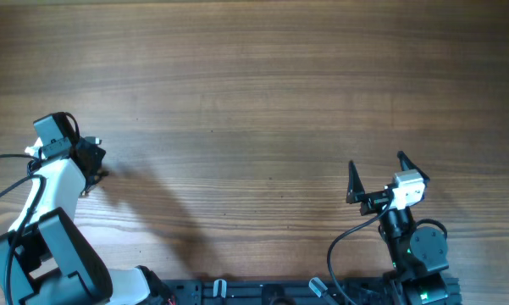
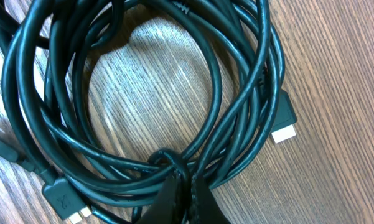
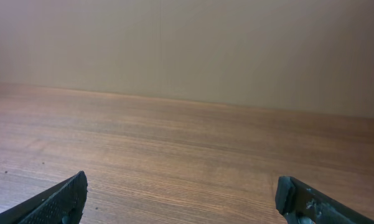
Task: Untangle cables
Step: 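Lift the cable bundle with the left gripper toward table center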
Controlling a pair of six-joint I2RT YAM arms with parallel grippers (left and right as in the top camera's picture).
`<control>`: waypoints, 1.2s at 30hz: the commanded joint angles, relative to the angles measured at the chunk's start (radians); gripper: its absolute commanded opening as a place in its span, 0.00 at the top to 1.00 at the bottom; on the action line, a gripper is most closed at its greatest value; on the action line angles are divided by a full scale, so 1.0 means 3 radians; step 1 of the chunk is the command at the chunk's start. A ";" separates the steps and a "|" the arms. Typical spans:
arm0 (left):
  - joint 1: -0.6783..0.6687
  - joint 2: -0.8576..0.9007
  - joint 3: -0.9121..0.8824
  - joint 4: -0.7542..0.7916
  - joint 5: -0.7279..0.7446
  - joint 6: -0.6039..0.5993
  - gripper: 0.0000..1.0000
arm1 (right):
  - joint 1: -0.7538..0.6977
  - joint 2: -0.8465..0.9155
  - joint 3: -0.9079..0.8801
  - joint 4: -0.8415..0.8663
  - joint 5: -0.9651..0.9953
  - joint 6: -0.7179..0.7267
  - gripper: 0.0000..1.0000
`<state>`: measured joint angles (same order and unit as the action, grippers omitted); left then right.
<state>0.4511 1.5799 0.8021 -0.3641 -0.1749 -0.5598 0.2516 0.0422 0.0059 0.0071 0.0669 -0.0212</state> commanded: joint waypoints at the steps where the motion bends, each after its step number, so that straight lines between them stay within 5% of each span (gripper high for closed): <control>1: 0.0009 -0.0046 -0.0013 -0.0037 0.0113 -0.0008 0.96 | -0.0014 0.0000 -0.0001 0.0013 -0.0052 -0.0009 0.00; 8: 0.0009 -0.0754 0.0010 -0.0045 0.1776 -0.0047 0.96 | -0.0014 0.0000 -0.0001 0.0011 -0.0052 -0.0009 0.00; 11: 0.0009 -0.1012 0.0010 -0.0047 0.2279 -0.0376 0.96 | -0.0014 0.0000 -0.0001 0.0011 -0.0052 -0.0009 0.00; 16: 0.0009 -0.1141 0.0010 -0.0336 0.2440 -0.0786 0.96 | -0.0014 0.0000 -0.0001 0.0013 -0.0052 -0.0008 0.00; 24: 0.0009 -0.1133 0.0008 -0.1099 0.2567 -0.0767 0.96 | -0.0014 0.0000 -0.0001 0.0013 -0.0053 -0.0008 0.00; 36: 0.0009 -0.1133 0.0008 -0.1109 0.3362 -0.0781 0.96 | -0.0014 0.0000 -0.0001 0.0013 -0.0052 -0.0008 0.00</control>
<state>0.4530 1.2499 0.8013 -0.7002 0.7361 -0.7883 0.2516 0.0422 0.0059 0.0071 0.0669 -0.0212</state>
